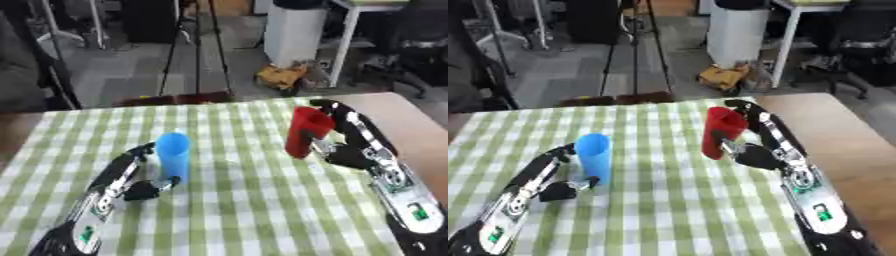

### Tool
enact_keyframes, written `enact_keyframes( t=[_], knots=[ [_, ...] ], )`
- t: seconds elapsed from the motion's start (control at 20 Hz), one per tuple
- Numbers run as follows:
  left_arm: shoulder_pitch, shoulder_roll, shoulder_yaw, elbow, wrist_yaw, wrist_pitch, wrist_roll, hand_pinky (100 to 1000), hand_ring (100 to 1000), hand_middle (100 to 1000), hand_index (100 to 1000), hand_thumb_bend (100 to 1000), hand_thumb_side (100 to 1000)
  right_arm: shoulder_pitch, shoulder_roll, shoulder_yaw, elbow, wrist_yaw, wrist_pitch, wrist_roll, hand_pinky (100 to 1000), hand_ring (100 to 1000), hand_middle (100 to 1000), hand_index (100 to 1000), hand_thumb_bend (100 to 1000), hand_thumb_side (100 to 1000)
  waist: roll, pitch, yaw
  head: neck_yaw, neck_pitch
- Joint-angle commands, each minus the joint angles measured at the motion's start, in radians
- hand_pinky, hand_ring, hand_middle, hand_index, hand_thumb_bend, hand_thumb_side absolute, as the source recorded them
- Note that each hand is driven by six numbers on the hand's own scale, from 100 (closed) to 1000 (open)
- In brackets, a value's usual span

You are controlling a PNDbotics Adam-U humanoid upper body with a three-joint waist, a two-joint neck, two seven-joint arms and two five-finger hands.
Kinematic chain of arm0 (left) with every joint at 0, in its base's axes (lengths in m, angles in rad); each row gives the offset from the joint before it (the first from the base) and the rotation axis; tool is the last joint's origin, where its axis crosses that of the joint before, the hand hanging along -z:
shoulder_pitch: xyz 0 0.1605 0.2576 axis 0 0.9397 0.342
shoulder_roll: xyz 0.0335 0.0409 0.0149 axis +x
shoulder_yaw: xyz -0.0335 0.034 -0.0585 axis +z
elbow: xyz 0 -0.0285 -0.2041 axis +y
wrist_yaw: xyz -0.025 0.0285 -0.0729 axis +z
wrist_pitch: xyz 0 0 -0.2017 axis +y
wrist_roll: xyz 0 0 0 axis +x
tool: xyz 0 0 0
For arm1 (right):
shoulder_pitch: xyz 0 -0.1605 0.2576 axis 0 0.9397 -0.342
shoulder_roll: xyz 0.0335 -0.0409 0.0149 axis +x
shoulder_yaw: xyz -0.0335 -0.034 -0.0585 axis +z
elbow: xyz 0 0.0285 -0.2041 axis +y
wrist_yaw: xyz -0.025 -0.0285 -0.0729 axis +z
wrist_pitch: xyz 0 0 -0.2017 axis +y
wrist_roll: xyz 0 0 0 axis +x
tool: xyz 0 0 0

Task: Pour the contents of one cup into another cup.

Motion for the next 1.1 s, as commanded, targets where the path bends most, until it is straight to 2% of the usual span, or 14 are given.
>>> enact_keyframes(
  t=[0.05,1.1],
  knots=[
    [-0.029,-0.001,0.01,-0.007,0.011,-0.003,0.011,815,824,851,956,590,636,-0.02,-0.012,-0.007,-0.012,-0.006,-0.004,0.001,680,608,555,862,338,306,-0.003,-0.014,-0.002,0.004,-0.001],
    [-0.052,-0.011,0.018,-0.009,0.072,0.002,0.011,798,823,857,962,587,657,-0.023,-0.007,-0.008,-0.011,-0.008,-0.007,0.002,681,607,555,863,359,302,-0.003,-0.012,-0.011,0.006,-0.002]
  ],
)
